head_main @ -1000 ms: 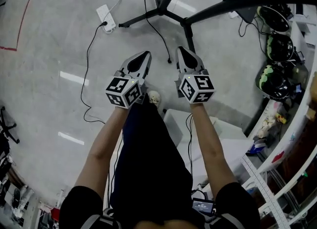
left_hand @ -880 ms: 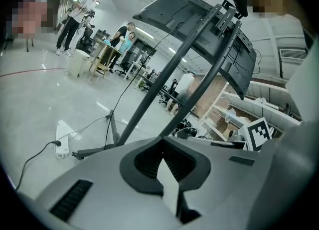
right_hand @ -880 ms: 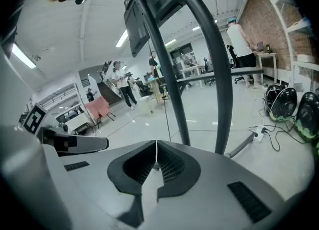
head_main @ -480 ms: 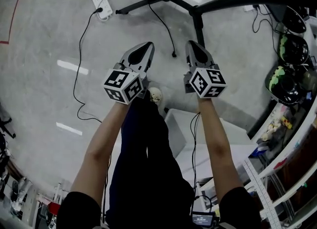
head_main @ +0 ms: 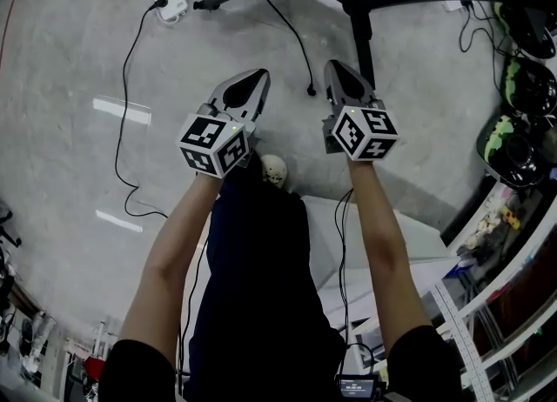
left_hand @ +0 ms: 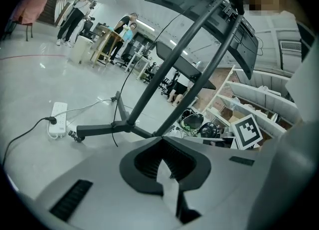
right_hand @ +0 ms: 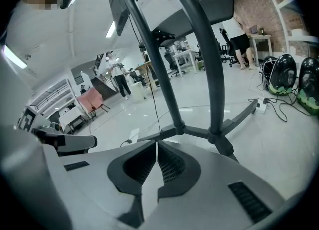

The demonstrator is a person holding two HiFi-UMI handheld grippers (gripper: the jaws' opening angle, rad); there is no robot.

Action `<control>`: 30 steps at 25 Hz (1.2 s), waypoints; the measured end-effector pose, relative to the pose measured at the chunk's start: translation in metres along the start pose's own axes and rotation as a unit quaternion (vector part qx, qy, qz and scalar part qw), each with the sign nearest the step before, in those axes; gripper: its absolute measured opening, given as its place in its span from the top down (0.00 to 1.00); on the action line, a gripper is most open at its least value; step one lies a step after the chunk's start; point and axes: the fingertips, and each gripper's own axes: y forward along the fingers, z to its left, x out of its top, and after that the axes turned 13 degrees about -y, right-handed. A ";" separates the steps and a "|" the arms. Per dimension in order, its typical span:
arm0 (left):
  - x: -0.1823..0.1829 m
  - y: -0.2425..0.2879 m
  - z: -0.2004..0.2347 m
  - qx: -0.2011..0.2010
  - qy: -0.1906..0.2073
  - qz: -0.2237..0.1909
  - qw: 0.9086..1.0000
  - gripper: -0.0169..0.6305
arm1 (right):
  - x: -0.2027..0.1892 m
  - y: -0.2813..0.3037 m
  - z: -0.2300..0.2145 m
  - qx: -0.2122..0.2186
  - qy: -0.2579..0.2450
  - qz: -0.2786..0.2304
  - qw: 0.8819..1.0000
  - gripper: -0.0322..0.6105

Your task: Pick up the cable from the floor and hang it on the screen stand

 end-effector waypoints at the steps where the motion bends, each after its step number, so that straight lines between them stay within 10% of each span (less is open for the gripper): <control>1: -0.004 0.003 0.005 0.001 0.003 0.000 1.000 0.96 | -0.009 0.005 -0.002 0.000 -0.001 0.003 1.000 0.91; 17: -0.098 0.058 0.093 -0.010 -0.015 0.025 1.000 0.96 | -0.176 0.078 -0.024 0.006 -0.034 0.110 0.993 0.89; 30: -0.142 0.096 0.142 -0.025 -0.006 0.043 0.999 0.96 | -0.292 0.111 -0.030 0.032 -0.044 0.204 0.977 0.51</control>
